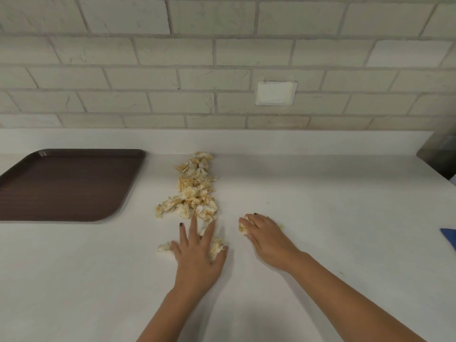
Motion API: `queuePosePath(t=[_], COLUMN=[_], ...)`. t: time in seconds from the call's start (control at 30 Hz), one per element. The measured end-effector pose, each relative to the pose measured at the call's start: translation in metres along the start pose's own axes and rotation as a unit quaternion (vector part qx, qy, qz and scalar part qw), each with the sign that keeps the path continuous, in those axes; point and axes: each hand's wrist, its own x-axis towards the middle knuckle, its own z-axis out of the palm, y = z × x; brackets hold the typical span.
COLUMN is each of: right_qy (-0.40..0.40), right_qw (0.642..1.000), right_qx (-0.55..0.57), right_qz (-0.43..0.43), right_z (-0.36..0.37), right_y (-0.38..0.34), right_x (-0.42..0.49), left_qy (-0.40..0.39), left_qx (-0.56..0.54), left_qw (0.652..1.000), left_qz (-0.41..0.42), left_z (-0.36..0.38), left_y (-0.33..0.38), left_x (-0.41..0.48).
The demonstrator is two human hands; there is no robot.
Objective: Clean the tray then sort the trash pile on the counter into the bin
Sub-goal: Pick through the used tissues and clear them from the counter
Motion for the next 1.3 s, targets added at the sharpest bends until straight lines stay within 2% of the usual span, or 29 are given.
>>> queuePosePath(t=[0.2,0.3,0.4,0.47,0.53,0.6,0.67,0.77,0.83,0.93,1.03,1.1,1.17,1.23,1.3], right_qy=[-0.044,-0.027,0.047,0.107,0.126,0.119,0.089,0.079,0.096,0.086,0.072,0.115,0.157,0.164,0.164], right_qw=[0.998,0.997,0.990,0.981,0.975,0.975,0.979,0.977,0.973,0.974,0.982,0.979,0.964,0.949,0.942], right_qx=[-0.026,0.037,0.130,0.153,0.157,0.143,0.105,0.084,0.114,0.158,0.137,0.126,0.164,0.210,0.230], right_qz=[-0.042,-0.055,0.005,0.054,0.093,0.123,0.149,0.181,0.178,0.136,0.107,0.115,0.139,0.170,0.179], right_z=[-0.006,-0.017,-0.030,-0.039,-0.047,-0.048,-0.040,-0.020,-0.013,-0.013,-0.005,0.005,0.012,0.014,0.014], right_y=[-0.004,0.001,0.010,0.020,0.030,0.045,0.058,0.058,0.046,0.028,0.012,0.000,-0.006,-0.008,-0.010], right_x=[-0.025,-0.023,-0.007,0.011,0.029,0.042,0.046,0.038,0.033,0.023,0.002,-0.009,-0.014,-0.015,-0.017], left_qy=[-0.054,-0.033,-0.025,-0.027,-0.003,0.022,0.066,0.075,0.056,0.044,0.049,0.070,0.088,0.111,0.098], left_qx=[0.091,0.089,0.077,0.032,-0.017,-0.054,-0.042,-0.033,-0.038,-0.023,-0.015,0.000,0.023,0.025,0.027], left_qw=[0.993,0.992,0.992,0.995,0.996,0.995,0.995,0.996,0.997,0.999,0.998,0.997,0.996,0.993,0.994], left_qz=[0.056,0.086,0.102,0.093,0.085,0.084,0.067,-0.019,-0.040,-0.014,-0.022,-0.026,-0.025,-0.028,-0.051], left_z=[0.007,0.003,0.002,-0.003,-0.009,-0.021,-0.026,-0.030,-0.031,-0.032,-0.033,-0.031,-0.027,-0.022,-0.023], left_y=[0.011,0.006,0.002,0.000,-0.005,-0.010,-0.022,-0.042,-0.046,-0.044,-0.041,-0.043,-0.046,-0.045,-0.036], left_x=[0.000,0.001,0.000,-0.004,-0.009,-0.015,-0.018,-0.025,-0.028,-0.030,-0.030,-0.028,-0.025,-0.022,-0.022])
